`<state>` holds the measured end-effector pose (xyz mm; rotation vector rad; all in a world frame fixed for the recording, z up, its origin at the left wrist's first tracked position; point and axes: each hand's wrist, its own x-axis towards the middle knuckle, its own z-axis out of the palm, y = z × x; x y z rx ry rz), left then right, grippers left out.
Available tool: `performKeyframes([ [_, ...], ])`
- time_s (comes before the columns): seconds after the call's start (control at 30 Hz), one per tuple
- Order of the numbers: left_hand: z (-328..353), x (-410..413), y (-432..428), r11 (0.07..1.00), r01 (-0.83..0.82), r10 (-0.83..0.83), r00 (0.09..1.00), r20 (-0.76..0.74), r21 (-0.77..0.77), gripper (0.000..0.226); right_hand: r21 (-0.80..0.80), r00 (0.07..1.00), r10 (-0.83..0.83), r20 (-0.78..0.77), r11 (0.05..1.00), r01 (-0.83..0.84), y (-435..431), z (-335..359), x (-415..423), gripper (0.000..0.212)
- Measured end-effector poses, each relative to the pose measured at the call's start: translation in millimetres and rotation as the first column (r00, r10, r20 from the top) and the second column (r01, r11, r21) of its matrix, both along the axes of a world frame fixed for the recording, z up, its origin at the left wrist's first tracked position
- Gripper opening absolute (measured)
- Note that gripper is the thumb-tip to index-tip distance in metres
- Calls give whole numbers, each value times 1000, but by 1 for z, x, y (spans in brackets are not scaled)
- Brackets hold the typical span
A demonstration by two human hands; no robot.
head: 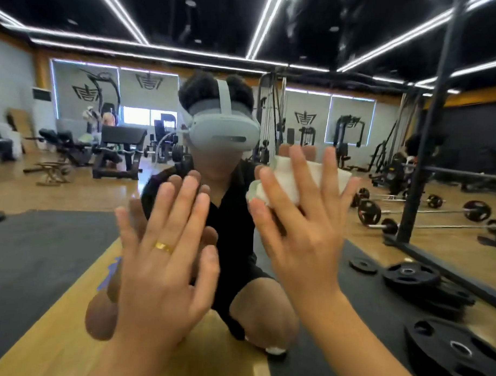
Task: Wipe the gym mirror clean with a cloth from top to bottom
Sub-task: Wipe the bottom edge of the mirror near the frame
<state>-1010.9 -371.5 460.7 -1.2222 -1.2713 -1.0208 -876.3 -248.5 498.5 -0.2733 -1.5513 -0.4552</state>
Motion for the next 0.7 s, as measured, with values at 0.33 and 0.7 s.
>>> performKeyframes([
  [0.33,8,10,24,994,-107,106,993,51,4,64,63,998,-26,-55,998,29,44,22,46,42],
  [0.7,8,11,26,991,-132,130,991,40,29,64,-7,996,-7,-85,1000,7,58,31,69,46],
])
